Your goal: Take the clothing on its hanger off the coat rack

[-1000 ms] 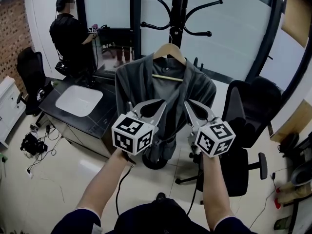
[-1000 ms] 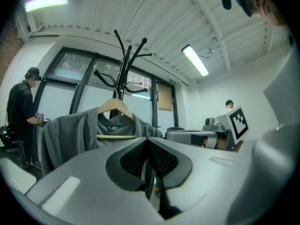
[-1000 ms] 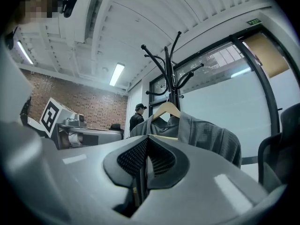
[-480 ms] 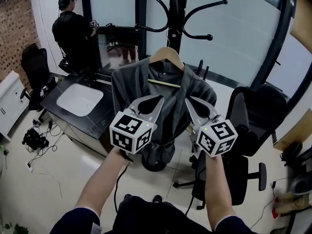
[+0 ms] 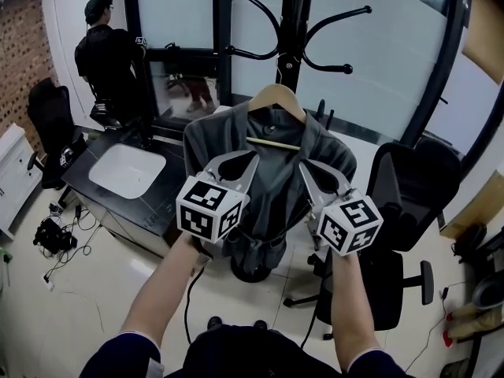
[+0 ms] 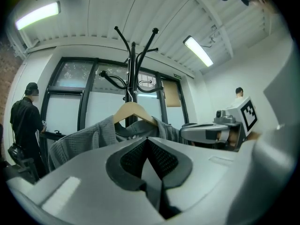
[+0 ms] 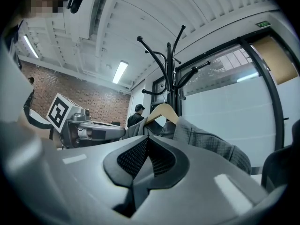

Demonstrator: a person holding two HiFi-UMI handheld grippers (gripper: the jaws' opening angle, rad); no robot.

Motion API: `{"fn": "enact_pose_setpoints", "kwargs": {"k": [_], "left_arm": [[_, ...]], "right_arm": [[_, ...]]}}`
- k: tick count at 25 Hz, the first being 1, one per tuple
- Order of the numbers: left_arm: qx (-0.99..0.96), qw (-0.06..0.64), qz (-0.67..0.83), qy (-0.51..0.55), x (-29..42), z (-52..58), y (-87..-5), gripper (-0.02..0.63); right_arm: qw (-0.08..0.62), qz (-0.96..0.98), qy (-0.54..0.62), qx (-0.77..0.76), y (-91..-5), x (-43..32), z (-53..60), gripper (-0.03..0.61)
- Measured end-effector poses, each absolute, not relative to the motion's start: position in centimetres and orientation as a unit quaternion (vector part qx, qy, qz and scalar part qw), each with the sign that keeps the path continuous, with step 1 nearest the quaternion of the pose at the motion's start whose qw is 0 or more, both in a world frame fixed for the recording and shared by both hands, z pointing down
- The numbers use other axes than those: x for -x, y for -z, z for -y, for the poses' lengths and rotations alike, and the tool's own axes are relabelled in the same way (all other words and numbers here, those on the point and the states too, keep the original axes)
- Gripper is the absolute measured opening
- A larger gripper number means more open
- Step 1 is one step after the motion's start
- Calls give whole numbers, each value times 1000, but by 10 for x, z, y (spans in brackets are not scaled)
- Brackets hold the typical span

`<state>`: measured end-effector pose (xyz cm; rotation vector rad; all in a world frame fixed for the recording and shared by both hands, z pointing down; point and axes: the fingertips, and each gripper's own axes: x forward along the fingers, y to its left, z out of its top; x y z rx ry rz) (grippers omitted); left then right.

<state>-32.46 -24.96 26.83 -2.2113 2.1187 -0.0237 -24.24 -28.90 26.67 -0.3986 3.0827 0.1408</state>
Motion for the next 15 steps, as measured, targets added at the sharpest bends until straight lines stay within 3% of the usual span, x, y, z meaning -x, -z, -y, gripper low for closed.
{"fn": "enact_pose_setpoints", "kwargs": {"k": [9,15], "left_arm": [[732,38,-681,11,342,252,-270,12],[740,42,-672,8,344,260,-264,12]], "right_arm": [[6,-976,-91,197,-250,247,322,3],[-62,-954,-188,226,-229,256,362,184]]}}
